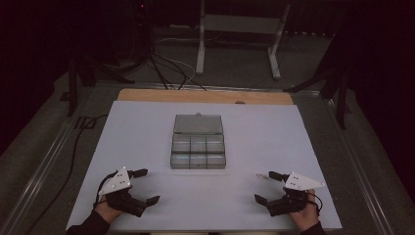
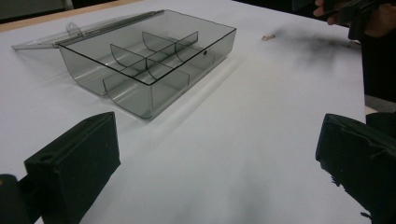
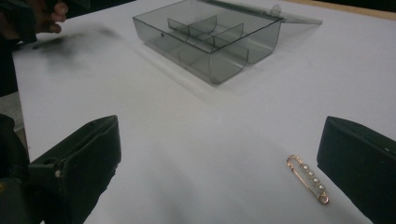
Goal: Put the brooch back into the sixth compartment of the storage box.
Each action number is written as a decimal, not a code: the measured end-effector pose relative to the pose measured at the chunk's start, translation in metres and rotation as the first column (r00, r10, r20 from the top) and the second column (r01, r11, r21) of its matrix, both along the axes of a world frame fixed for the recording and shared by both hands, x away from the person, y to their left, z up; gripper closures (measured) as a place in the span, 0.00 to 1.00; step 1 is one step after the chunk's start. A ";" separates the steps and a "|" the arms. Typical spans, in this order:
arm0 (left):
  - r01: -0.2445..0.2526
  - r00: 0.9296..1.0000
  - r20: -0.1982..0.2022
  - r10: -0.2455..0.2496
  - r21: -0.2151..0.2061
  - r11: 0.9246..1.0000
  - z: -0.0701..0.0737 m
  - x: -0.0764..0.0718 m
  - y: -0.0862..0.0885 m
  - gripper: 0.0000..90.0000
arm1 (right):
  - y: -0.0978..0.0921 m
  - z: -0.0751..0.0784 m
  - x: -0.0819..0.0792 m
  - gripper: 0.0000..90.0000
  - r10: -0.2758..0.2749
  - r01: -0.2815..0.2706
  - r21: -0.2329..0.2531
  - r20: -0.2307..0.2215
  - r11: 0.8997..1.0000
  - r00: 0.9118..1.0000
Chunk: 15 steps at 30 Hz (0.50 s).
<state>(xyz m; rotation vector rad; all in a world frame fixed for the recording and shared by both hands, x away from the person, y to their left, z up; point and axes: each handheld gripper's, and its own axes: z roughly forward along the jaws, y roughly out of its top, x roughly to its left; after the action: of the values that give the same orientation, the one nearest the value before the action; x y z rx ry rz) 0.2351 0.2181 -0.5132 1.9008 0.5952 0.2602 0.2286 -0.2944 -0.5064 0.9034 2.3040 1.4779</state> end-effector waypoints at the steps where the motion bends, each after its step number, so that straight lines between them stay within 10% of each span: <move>1: -0.001 1.000 -0.002 0.001 0.001 1.000 0.000 0.000 0.000 0.01 | 0.000 0.000 0.000 0.00 0.000 0.000 0.002 -0.002 1.000 1.000; 15: 0.005 1.000 -0.006 -0.006 -0.003 1.000 0.000 -0.001 0.001 0.01 | 0.006 0.001 -0.001 0.00 0.044 -0.044 -0.026 -0.023 0.999 0.999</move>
<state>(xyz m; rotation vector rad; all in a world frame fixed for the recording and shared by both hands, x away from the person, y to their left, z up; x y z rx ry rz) 0.2342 0.2186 -0.5133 1.9008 0.5941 0.2500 0.2280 -0.2883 -0.5058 0.8722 2.3684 1.4587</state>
